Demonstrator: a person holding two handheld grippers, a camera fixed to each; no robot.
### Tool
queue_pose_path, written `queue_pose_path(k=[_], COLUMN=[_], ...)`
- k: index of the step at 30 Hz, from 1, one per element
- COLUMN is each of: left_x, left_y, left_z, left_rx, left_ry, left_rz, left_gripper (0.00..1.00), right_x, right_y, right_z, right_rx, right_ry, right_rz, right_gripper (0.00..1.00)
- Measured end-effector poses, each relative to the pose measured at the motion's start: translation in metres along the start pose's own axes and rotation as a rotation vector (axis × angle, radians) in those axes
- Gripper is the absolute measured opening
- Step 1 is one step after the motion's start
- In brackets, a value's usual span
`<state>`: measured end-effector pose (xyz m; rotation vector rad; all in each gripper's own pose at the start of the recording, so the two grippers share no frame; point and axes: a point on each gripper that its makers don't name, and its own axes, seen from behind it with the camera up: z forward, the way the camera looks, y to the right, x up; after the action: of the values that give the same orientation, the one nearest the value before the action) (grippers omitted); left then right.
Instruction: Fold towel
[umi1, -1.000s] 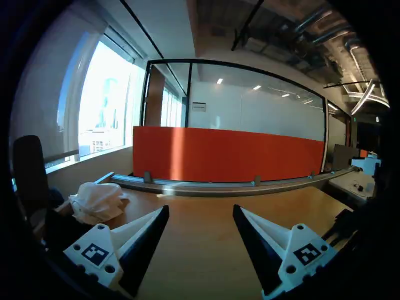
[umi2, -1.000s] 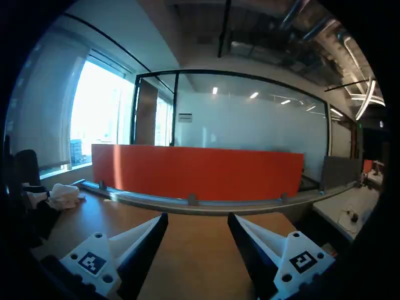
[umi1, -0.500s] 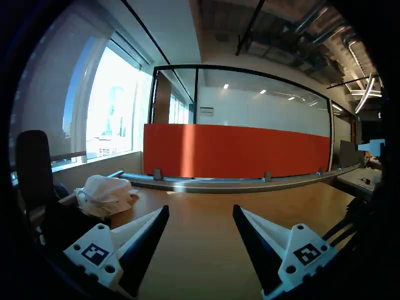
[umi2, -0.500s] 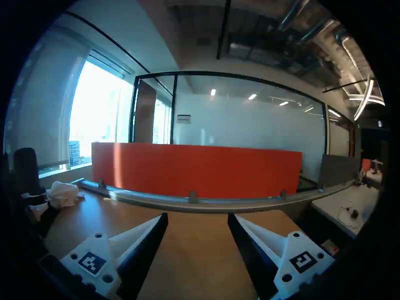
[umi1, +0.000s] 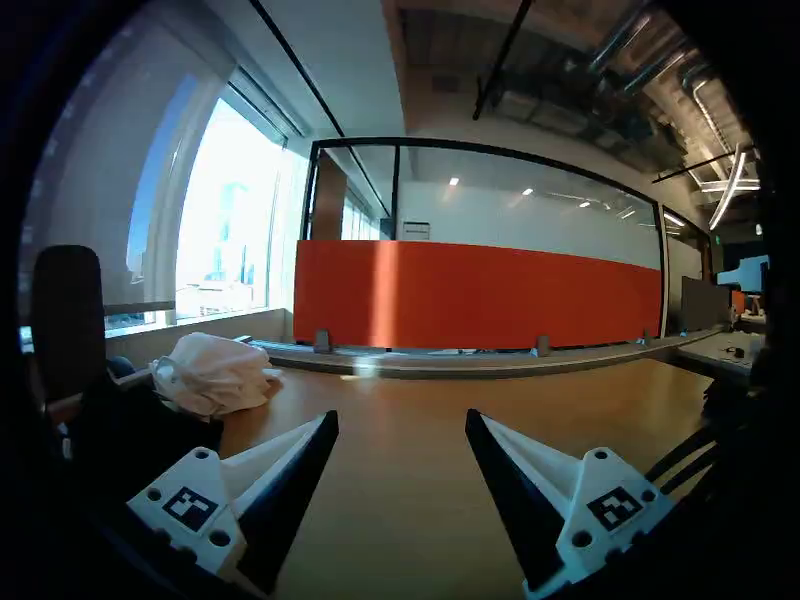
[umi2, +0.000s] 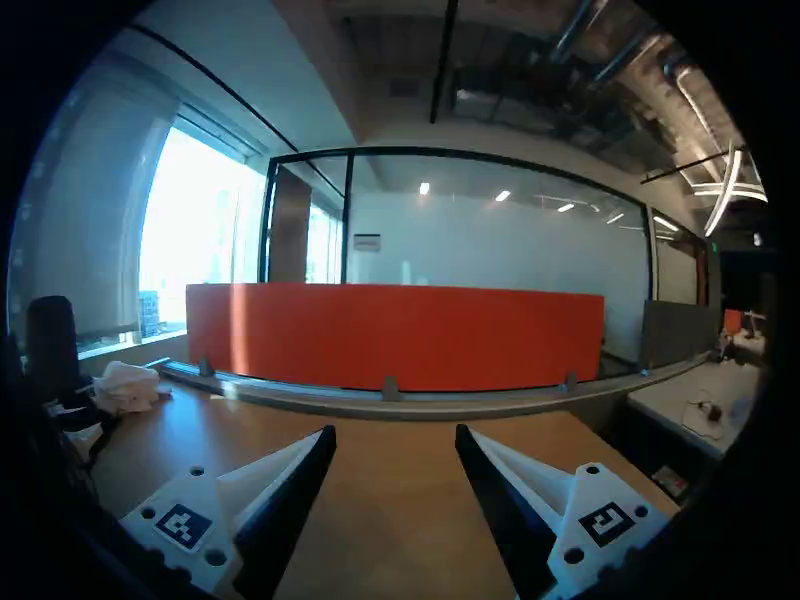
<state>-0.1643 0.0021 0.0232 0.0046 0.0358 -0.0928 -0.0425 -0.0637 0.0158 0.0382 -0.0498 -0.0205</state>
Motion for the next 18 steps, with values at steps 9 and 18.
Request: queue_pose_path(k=[9, 18], left_x=[-0.015, -0.022], left_y=[-0.012, -0.014], left_z=[0.0, 0.002], left_rx=[0.018, 0.023], left_ry=[0.027, 0.031], left_rz=[0.002, 0.002], left_gripper=[0.94, 0.94], right_x=[-0.008, -0.008], right_y=[-0.009, -0.01], right_z=[0.0, 0.002], right_rx=[0.017, 0.029], right_ry=[0.017, 0.034], right_rz=[-0.013, -0.015], right_gripper=[0.92, 0.92])
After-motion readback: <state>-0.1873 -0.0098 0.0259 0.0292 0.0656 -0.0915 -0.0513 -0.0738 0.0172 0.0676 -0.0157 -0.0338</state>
